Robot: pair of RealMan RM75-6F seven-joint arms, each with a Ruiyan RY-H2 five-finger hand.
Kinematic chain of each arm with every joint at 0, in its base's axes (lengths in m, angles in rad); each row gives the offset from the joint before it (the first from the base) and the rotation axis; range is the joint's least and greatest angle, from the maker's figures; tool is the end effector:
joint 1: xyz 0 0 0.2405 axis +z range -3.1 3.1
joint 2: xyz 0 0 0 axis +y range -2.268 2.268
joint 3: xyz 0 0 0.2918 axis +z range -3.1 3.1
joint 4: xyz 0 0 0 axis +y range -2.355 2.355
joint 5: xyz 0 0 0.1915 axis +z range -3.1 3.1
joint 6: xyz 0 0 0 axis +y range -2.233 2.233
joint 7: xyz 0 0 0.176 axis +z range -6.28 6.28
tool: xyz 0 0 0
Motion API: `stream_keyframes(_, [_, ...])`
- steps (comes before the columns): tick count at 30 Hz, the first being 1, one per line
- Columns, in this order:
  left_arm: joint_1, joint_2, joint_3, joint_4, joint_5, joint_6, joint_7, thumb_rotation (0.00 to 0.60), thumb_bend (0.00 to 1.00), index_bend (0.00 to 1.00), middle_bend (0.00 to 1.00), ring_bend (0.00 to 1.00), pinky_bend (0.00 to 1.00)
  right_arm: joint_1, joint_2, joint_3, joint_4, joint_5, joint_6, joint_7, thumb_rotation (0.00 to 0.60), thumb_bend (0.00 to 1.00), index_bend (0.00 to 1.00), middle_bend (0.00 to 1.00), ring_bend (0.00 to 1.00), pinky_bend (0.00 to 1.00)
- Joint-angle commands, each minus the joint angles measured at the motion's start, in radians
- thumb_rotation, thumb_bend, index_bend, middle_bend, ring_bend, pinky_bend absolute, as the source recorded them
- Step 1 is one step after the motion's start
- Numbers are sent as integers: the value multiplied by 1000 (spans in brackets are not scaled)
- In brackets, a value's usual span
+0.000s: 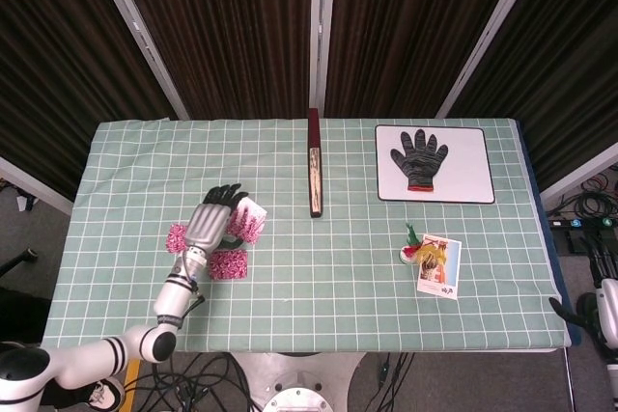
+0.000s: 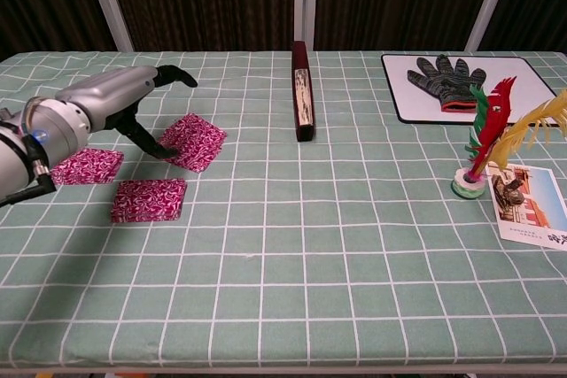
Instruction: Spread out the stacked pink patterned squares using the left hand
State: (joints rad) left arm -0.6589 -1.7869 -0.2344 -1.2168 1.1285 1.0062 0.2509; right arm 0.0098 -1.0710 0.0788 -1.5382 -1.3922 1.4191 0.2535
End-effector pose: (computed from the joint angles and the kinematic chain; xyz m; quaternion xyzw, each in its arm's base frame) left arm -0.1977 0.3906 -0.0592 -0.6740 -0.4408 -0.3914 0.4453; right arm -0.3848 -0.1915 0.2205 0.5110 -0.4750 0.3844 0.6046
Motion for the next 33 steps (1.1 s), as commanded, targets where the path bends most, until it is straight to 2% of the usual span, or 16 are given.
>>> stream_keyframes(1, [19,32,12,-30,21,33,1,600,164,135,85,24,71,0,-1,0,-2,-1,1,-2,600,101,0,0,0,0])
stream_keyframes(9, [121,215,54,-171,33,126,13,600,152,135,102,24,71,10,-19,-8,-1,-25,-6,-17,600,101,0,0,0,0])
stream_keyframes(14, [220,337,118,-242,70,203,-26,600,127,135,111,18,71,14,-29,-14,-4,-43,0,-35,600,101,0,0,0,0])
stream_keyframes(20, [348,442,196,-322,106,304,-90,600,118,135,112,12,71,8,-27,-28,-27,-70,16,-47,600,101,0,0,0,0])
stream_keyframes(29, [517,484,289,-300,195,466,-187,600,118,135,118,13,71,13,-28,-39,-39,-101,22,-60,600,101,0,0,0,0])
stream_keyframes(33, [569,470,305,-264,248,541,-210,600,118,135,123,13,71,15,-41,-39,-26,-95,21,-74,600,101,0,0,0,0])
